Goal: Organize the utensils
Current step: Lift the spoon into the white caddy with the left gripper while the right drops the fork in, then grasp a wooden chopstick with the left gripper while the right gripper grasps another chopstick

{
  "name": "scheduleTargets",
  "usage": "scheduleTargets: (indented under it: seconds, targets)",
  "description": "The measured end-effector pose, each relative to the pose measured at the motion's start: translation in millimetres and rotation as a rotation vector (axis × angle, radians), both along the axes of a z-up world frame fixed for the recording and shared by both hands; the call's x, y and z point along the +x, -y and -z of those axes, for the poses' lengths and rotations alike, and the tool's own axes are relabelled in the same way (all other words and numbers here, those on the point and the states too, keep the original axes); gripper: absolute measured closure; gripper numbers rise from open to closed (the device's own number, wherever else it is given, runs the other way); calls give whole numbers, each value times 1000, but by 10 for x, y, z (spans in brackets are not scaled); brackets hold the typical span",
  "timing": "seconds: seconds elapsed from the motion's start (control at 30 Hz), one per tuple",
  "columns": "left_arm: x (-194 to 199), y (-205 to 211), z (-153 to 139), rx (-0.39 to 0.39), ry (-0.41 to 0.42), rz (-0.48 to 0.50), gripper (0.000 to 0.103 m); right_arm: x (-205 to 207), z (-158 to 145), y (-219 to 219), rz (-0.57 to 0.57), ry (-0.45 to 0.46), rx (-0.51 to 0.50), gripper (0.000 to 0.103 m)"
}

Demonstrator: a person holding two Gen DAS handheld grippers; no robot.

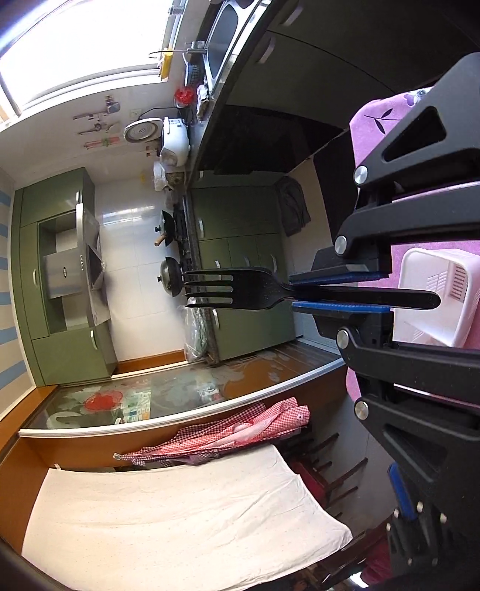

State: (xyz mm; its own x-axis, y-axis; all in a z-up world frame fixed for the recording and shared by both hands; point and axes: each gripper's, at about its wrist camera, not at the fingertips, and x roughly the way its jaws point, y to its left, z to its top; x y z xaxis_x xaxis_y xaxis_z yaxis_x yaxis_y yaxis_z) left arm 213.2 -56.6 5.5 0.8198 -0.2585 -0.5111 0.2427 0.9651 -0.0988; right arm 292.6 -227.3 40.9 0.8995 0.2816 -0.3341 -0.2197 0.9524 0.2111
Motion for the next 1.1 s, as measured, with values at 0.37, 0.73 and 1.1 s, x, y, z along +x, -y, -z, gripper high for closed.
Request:
scheduleTargets:
  seconds: [0.37, 0.73, 1.1]
  targets:
    - [-369, 63, 59, 52, -65, 38, 86, -163, 486, -10, -52, -64, -48, 92]
    - [-426, 93, 512, 152, -317, 24, 86, -916, 382, 334, -73, -116, -61, 88]
    - [-260, 133, 1393, 272, -663, 13, 86, -1324, 1135, 657, -134, -489, -156, 81]
